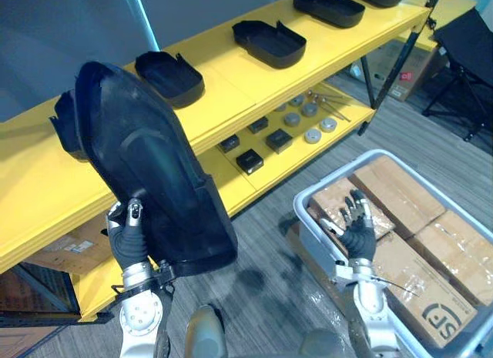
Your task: Walk over and take plastic housings, then place them on the shelf
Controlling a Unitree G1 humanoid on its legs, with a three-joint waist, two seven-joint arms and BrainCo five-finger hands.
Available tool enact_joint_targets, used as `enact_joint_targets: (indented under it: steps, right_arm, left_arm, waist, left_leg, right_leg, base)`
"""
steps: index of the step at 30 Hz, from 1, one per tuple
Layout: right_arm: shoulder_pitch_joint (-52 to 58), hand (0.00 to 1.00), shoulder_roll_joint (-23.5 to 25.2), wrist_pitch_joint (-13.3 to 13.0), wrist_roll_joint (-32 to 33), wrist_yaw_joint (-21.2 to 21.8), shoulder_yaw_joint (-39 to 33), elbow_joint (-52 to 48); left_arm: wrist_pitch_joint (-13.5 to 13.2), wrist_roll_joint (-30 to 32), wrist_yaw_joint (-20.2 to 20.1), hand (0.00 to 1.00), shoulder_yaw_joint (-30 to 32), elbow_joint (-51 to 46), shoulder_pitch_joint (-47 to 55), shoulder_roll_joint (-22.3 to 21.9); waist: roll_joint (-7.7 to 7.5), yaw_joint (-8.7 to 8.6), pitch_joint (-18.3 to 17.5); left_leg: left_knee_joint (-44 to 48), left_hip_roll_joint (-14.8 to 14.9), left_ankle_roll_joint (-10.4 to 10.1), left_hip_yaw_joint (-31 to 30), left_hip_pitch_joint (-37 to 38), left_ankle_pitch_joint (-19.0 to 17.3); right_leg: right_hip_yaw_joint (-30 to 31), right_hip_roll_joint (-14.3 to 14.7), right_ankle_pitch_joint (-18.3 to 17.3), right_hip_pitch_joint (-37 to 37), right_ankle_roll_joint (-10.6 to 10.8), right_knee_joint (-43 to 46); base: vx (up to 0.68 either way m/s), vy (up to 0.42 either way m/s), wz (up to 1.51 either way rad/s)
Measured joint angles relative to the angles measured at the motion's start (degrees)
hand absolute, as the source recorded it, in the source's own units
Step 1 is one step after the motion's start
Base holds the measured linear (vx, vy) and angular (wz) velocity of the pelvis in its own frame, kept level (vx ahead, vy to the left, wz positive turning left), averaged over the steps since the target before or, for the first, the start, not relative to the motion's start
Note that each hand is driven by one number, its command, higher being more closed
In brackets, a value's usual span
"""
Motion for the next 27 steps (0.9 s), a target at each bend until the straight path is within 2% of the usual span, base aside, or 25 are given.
enact_joint_targets:
  steps: [1, 2, 3, 4, 5, 6, 7, 8, 9, 10, 12, 14, 15, 17, 22, 23, 24, 25, 26, 27]
  right_arm:
    - [0.0, 0.0, 0.1, -0.1, 0.0, 0.0, 0.2, 0.0]
    - [-0.2, 0.0, 0.4, -0.3, -0.1, 0.0, 0.4, 0.0]
    - [-0.3, 0.0, 1.0, -0.5, -0.1, 0.1, 1.1, 0.0]
    - [-0.5, 0.0, 1.3, -0.8, -0.1, 0.2, 1.6, 0.0]
    - [-1.4, 0.0, 1.5, -1.8, -0.2, 0.4, 2.0, 0.0]
    - [-2.9, 0.0, 1.4, -2.1, -0.4, 0.7, 2.0, -0.1]
    - [-4.0, 0.0, 1.4, -2.2, -1.1, 0.7, 1.8, -0.2]
    - [-4.6, 0.0, 1.3, -2.4, -1.3, 0.7, 1.7, -0.3]
    - [-4.7, 0.0, 0.5, -2.5, -1.3, 0.7, 1.3, -0.3]
    - [-5.4, 0.0, -0.7, -2.5, -1.6, 0.6, 1.2, -0.3]
    - [-5.6, 0.0, -1.8, -2.5, -1.7, 0.1, 0.8, -1.4]
    - [-5.8, 0.0, -2.4, -2.7, -1.5, 0.1, 0.2, -3.8]
    - [-5.9, 0.0, -2.7, -2.7, -1.5, 0.1, 0.2, -4.6]
    - [-7.2, 0.0, -3.6, -3.8, -1.6, 0.5, 0.5, -6.2]
    - [-9.9, 0.0, -3.1, -3.7, -2.2, 1.6, 3.3, -6.3]
    - [-9.9, 0.0, -3.0, -3.7, -2.0, 1.7, 3.7, -6.4]
    - [-9.3, 0.0, -2.6, -3.7, -1.1, 2.1, 3.6, -7.2]
    - [-9.1, 0.0, -2.5, -3.7, -1.1, 2.2, 3.1, -7.4]
    - [-8.7, 0.0, -2.3, -3.6, -1.1, 2.2, 2.0, -8.1]
    - [-7.9, 0.0, -1.9, -3.5, -1.2, 2.1, 0.8, -9.1]
  left_arm:
    - [0.0, 0.7, -0.3, 1.0, 0.1, -0.1, -0.6, 0.3]
    - [0.0, 1.0, -0.4, 1.0, 0.1, -0.4, -0.8, 1.2]
    - [0.1, 1.3, -0.2, 1.0, 0.1, -0.8, -1.0, 2.1]
    - [0.1, 1.5, -0.1, 1.0, 0.2, -1.1, -1.5, 2.7]
    - [0.1, 2.1, 0.2, 1.0, 0.7, -1.2, -3.6, 3.4]
    - [0.2, 2.1, 0.5, 1.0, 0.9, -1.1, -5.8, 3.5]
    - [0.4, 2.1, 0.7, 1.0, 1.0, -1.1, -7.2, 3.7]
    - [0.5, 2.1, 0.7, 1.0, 1.1, -0.9, -8.0, 3.8]
    - [1.0, 2.1, 0.8, 1.0, 0.3, -0.5, -8.1, 3.0]
    - [1.2, 2.1, 1.1, 1.0, 0.0, -0.7, -7.7, 3.1]
    - [1.6, 2.4, 1.6, 1.0, -0.2, -0.7, -7.9, 3.1]
    - [1.6, 2.6, 1.6, 1.0, -0.2, -0.8, -8.1, 3.1]
    - [1.6, 2.6, 1.7, 1.0, -0.2, -0.8, -7.9, 3.1]
    - [1.6, 2.5, 2.2, 1.0, 0.2, -1.4, -6.0, 3.1]
    - [0.8, 2.1, 2.7, 1.0, 1.0, -3.6, -1.9, 2.3]
    - [0.6, 2.1, 2.7, 1.0, 1.1, -3.6, -1.4, 2.0]
    - [0.5, 1.9, 2.5, 1.0, 0.9, -3.6, -0.8, 1.4]
    - [0.4, 1.9, 2.3, 1.0, 0.6, -3.7, -0.9, 1.2]
    - [0.4, 1.9, 1.9, 1.0, 0.0, -3.8, -1.1, 1.2]
    - [0.0, 1.9, 1.0, 1.0, 0.0, -4.0, -1.1, 1.1]
  waist:
    - [-0.08, 0.07, 0.0]
    - [-0.37, 0.16, -0.1]
    - [-0.3, -0.05, -0.7]
    - [-0.66, -0.35, -1.1]
    - [-1.15, -0.59, -1.6]
    - [-1.51, -0.52, -1.8]
    - [-1.68, -0.66, -1.9]
    - [-2.0, -0.8, -2.1]
    - [-0.16, -1.33, -3.1]
    - [1.33, -0.9, -3.7]
    - [3.03, -1.35, -4.7]
    - [3.25, -1.36, -4.9]
    - [3.21, -1.29, -4.9]
    - [2.84, 0.05, -5.2]
    - [1.41, 2.68, -6.3]
    - [1.24, 2.71, -6.4]
    - [0.69, 1.83, -6.6]
    - [0.55, 1.1, -6.7]
    - [0.47, 0.37, -6.7]
    - [0.62, -0.35, -6.5]
  left_leg:
    - [-1.5, -0.8, 0.6, -0.4, 1.2, 0.4]
    - [-4.9, -1.6, 1.1, -0.6, 3.8, 1.5]
    - [-7.9, -1.8, 1.8, -1.5, 5.2, 2.5]
    - [-9.8, -1.8, 2.0, -2.2, 5.9, 3.5]
    - [-13.3, -1.8, 1.7, -3.6, 6.9, 5.5]
    - [-16.5, -1.7, 0.9, -4.5, 7.6, 7.4]
    - [-17.3, -1.9, 0.2, -5.2, 7.7, 8.1]
    - [-17.2, -2.1, 0.0, -5.9, 7.4, 8.1]
    - [-17.6, -1.9, -0.2, -8.1, 6.7, 8.1]
    - [-18.9, -1.5, -0.8, -9.4, 6.7, 8.5]
    - [-21.5, -1.4, -1.7, -11.6, 6.8, 9.5]
    - [-23.2, -1.4, -1.7, -13.7, 7.8, 10.7]
    - [-23.5, -1.5, -1.8, -14.6, 7.9, 10.9]
    - [-24.3, -1.7, -1.8, -16.1, 9.5, 11.4]
    - [-24.4, -2.7, -1.8, -18.6, 9.5, 11.7]
    - [-24.4, -3.2, -1.5, -18.9, 9.3, 12.1]
    - [-24.4, -5.0, 1.1, -17.8, 7.3, 14.9]
    - [-24.8, -5.7, 3.2, -16.5, 6.4, 16.4]
    - [-27.2, -6.0, 9.0, -12.7, 5.9, 16.6]
    - [-29.5, -4.2, 11.2, -4.8, 6.1, 14.8]
  right_leg:
    - [1.9, -0.2, 3.0, -1.5, -2.6, 3.4]
    - [4.5, -0.1, 7.3, -2.9, -3.0, 6.1]
    - [6.3, 1.8, 5.0, -3.1, -1.7, 5.7]
    - [6.8, 3.7, 2.5, -3.1, -1.3, 4.5]
    - [7.3, 8.1, -1.2, -4.2, -2.0, 1.7]
    - [7.8, 12.2, -2.3, -6.2, -3.3, -2.6]
    - [8.2, 14.7, -1.5, -7.4, -3.9, -7.5]
    - [9.9, 16.3, 1.7, -7.6, -3.8, -9.0]
    - [9.6, 17.5, 2.8, -5.9, -3.8, -11.3]
    - [9.8, 18.8, 3.2, -6.1, -4.1, -11.7]
    - [10.4, 19.6, 3.2, -5.6, -4.1, -11.8]
    - [9.8, 20.0, 3.2, -4.1, -4.1, -12.1]
    - [9.4, 20.0, 3.2, -3.5, -4.1, -12.1]
    - [9.4, 20.2, 2.9, -0.9, -4.5, -12.3]
    - [9.2, 20.1, 2.2, 2.7, -5.8, -15.9]
    - [9.1, 19.9, 1.7, 3.3, -6.4, -16.4]
    - [7.5, 18.8, 0.7, 4.1, -7.6, -17.5]
    - [6.2, 18.4, 0.6, 4.3, -7.8, -17.9]
    - [4.1, 17.7, 0.7, 4.4, -7.7, -18.5]
    - [0.1, 16.7, 1.8, 5.7, -6.0, -20.0]
  base:
    - [0.09, 0.186, 0.48]
    - [0.12, 0.159, 0.39]
    - [0.15, 0.093, 0.41]
    - [0.17, -0.022, 0.62]
    - [0.14, -0.096, 0.67]
    - [0.17, -0.12, 0.69]
    - [0.13, -0.099, 0.51]
    - [0.16, -0.088, 0.61]
    - [0.19, -0.072, 0.42]
    - [0.19, -0.08, 0.37]
    - [0.16, -0.068, 0.42]
    - [0.12, -0.024, 0.67]
    - [0.1, -0.026, 0.72]
    - [0.09, -0.015, 0.59]
    - [0.03, 0.0, 0.37]
    - [-0.05, 0.029, 0.79]
    - [-0.06, 0.025, 1.07]
    - [-0.06, 0.019, 1.46]
    - [-0.06, 0.024, 1.51]
    - [-0.06, 0.022, 1.57]
